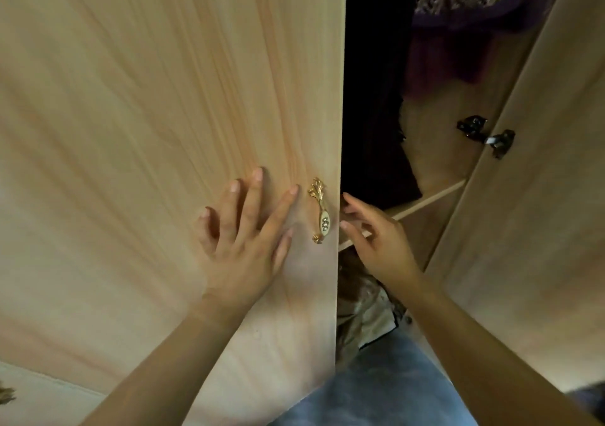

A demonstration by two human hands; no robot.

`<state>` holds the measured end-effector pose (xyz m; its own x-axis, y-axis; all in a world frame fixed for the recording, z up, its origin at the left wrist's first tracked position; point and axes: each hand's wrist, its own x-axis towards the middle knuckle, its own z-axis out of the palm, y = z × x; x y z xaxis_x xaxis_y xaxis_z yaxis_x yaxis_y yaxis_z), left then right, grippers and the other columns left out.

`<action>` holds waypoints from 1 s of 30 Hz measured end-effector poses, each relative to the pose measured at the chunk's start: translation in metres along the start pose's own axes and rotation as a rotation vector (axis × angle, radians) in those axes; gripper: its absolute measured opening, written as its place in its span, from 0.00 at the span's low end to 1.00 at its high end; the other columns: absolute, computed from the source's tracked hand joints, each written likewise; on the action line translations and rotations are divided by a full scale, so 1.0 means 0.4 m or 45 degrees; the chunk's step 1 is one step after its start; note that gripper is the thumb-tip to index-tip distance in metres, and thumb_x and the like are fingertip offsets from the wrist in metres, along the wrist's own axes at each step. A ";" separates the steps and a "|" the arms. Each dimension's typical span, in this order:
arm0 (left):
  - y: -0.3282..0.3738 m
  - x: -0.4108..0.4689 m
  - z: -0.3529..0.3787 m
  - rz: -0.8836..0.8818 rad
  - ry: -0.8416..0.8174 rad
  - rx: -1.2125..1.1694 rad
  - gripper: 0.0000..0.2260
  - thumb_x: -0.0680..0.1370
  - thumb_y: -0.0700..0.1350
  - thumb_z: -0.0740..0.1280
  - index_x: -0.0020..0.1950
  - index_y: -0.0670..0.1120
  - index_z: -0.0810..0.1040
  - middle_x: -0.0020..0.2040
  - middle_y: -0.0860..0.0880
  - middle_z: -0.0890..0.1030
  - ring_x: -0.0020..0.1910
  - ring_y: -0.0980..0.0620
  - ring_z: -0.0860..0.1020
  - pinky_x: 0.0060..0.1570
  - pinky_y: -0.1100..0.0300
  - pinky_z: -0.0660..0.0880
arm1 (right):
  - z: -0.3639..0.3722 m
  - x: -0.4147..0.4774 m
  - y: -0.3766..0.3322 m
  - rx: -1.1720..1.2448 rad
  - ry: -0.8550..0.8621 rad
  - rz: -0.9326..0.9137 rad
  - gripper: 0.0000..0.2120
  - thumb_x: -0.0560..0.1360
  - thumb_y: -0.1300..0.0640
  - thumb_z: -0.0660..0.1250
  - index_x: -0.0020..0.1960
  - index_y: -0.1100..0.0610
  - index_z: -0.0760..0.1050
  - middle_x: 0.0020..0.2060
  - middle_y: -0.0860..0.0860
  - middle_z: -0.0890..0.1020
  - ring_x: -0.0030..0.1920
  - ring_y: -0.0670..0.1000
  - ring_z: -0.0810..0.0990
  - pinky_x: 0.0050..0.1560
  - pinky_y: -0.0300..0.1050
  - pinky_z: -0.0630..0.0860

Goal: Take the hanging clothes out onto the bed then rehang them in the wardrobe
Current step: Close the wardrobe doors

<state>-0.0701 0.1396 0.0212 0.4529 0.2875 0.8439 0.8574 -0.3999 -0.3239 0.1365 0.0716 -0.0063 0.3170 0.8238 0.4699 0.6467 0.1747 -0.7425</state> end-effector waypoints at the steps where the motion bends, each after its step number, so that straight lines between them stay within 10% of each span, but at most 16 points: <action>1: -0.001 -0.001 -0.009 0.006 -0.046 -0.026 0.25 0.79 0.61 0.56 0.75 0.59 0.58 0.78 0.47 0.46 0.77 0.47 0.43 0.69 0.45 0.44 | -0.007 -0.021 -0.010 -0.070 0.006 0.035 0.21 0.77 0.51 0.64 0.70 0.50 0.68 0.59 0.48 0.79 0.57 0.45 0.77 0.53 0.27 0.71; 5: 0.008 -0.010 -0.051 0.103 -0.302 -0.268 0.25 0.80 0.60 0.49 0.76 0.58 0.54 0.78 0.45 0.49 0.76 0.41 0.47 0.68 0.37 0.43 | -0.036 -0.142 -0.032 -0.277 -0.030 0.180 0.23 0.77 0.50 0.61 0.71 0.52 0.66 0.63 0.49 0.76 0.58 0.47 0.76 0.51 0.17 0.61; 13: 0.160 -0.143 -0.103 0.420 -1.000 -0.955 0.26 0.77 0.62 0.52 0.72 0.54 0.65 0.73 0.46 0.65 0.71 0.43 0.65 0.62 0.35 0.66 | -0.083 -0.479 -0.053 -0.432 0.023 0.621 0.25 0.76 0.44 0.60 0.70 0.53 0.67 0.66 0.50 0.73 0.65 0.49 0.70 0.62 0.32 0.59; 27: 0.664 -0.197 -0.345 0.976 -1.132 -1.412 0.23 0.75 0.61 0.55 0.66 0.51 0.72 0.64 0.49 0.75 0.63 0.45 0.73 0.59 0.39 0.68 | -0.414 -0.903 -0.073 -0.704 0.359 1.178 0.30 0.74 0.35 0.53 0.68 0.52 0.70 0.66 0.50 0.73 0.66 0.52 0.71 0.65 0.49 0.69; 30: 0.807 -0.189 -0.432 1.014 -1.194 -1.483 0.28 0.74 0.63 0.49 0.69 0.52 0.69 0.68 0.50 0.72 0.67 0.46 0.68 0.64 0.40 0.62 | -0.529 -0.989 -0.051 -0.760 0.407 1.220 0.31 0.73 0.35 0.52 0.68 0.53 0.70 0.66 0.50 0.74 0.66 0.51 0.70 0.65 0.40 0.64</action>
<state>0.1303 -0.1618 -0.0733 0.9967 -0.0778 -0.0248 -0.0662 -0.9478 0.3119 0.1447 -0.3719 -0.0759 0.9560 0.2934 0.0020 0.2448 -0.7940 -0.5565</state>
